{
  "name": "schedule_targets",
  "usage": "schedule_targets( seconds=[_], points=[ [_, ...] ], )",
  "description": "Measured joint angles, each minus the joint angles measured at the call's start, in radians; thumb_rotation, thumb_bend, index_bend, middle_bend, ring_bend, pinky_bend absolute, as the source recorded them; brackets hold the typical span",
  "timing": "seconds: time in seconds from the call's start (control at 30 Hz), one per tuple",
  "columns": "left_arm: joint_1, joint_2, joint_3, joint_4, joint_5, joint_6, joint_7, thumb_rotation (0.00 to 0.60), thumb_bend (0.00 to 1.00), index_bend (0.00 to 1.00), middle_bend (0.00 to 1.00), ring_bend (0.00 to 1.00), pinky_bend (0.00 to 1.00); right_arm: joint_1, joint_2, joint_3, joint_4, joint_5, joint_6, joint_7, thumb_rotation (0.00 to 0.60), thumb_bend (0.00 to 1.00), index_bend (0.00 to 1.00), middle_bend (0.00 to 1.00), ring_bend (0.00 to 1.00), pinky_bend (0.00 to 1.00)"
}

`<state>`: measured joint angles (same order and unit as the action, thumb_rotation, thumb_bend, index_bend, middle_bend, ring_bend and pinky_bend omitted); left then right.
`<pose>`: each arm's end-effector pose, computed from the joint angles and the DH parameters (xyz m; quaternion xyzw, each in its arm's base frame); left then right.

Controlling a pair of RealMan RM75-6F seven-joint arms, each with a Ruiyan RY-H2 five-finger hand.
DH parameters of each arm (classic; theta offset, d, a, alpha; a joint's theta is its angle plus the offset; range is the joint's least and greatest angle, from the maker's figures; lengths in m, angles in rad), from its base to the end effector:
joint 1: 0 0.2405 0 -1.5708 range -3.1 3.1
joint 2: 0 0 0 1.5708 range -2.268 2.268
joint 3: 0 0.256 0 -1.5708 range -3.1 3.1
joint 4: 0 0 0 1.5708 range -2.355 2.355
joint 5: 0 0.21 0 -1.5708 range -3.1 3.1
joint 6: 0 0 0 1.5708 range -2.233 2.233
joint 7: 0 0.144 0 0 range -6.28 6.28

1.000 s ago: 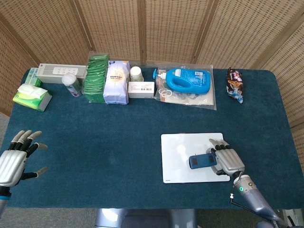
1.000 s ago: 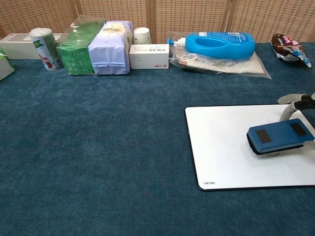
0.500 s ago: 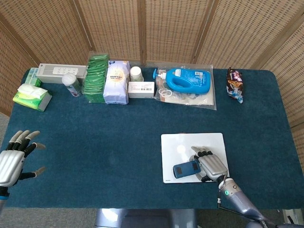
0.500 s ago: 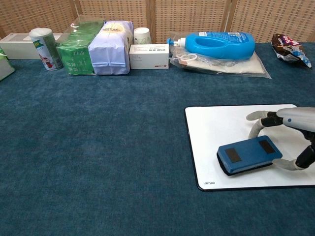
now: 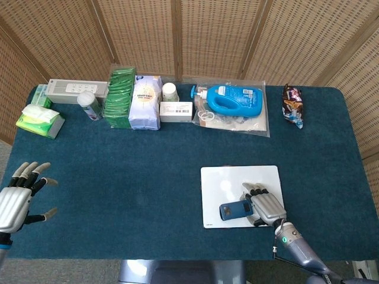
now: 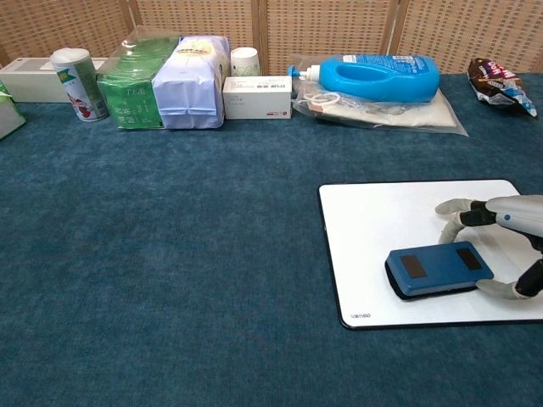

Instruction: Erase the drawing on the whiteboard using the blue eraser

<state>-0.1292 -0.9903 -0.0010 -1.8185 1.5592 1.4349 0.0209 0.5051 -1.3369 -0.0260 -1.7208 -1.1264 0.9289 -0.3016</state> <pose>-0.2697 0.1791 0.1646 -0.6309 -0.4045 -0.3976 0.5293 -0.2368 -0.2410 0.0063 0.7424 -0.4917 0.2483 0.3813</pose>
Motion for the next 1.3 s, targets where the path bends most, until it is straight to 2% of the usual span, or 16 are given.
schedule_targets(
  seconds=[0.43, 0.77, 1.03, 1.3],
  points=[
    [0.002, 0.003, 0.0, -0.009, 0.002, 0.004, 0.01, 0.6, 0.17, 0.35, 0.13, 0.08, 0.0, -0.021, 0.038, 0.012, 0.051, -0.026, 0.025, 0.054, 0.6, 0.38, 0.61, 0.03, 0.0, 0.0],
    [0.001, -0.004, 0.001, -0.007, 0.002, 0.0, 0.012, 0.6, 0.17, 0.35, 0.13, 0.08, 0.0, 0.002, 0.086, 0.06, 0.032, -0.008, 0.022, 0.054, 0.6, 0.38, 0.61, 0.03, 0.0, 0.0],
    [0.004, -0.003, 0.002, 0.0, -0.003, 0.001, 0.005, 0.6, 0.17, 0.35, 0.13, 0.08, 0.0, 0.05, 0.034, 0.081, 0.022, 0.027, -0.035, 0.036, 0.6, 0.38, 0.61, 0.03, 0.0, 0.0],
    [0.008, -0.002, 0.005, 0.012, -0.008, 0.0, -0.008, 0.6, 0.17, 0.35, 0.13, 0.08, 0.0, 0.097, -0.033, 0.094, 0.058, 0.067, -0.073, 0.006, 0.6, 0.38, 0.61, 0.03, 0.0, 0.0]
  ],
)
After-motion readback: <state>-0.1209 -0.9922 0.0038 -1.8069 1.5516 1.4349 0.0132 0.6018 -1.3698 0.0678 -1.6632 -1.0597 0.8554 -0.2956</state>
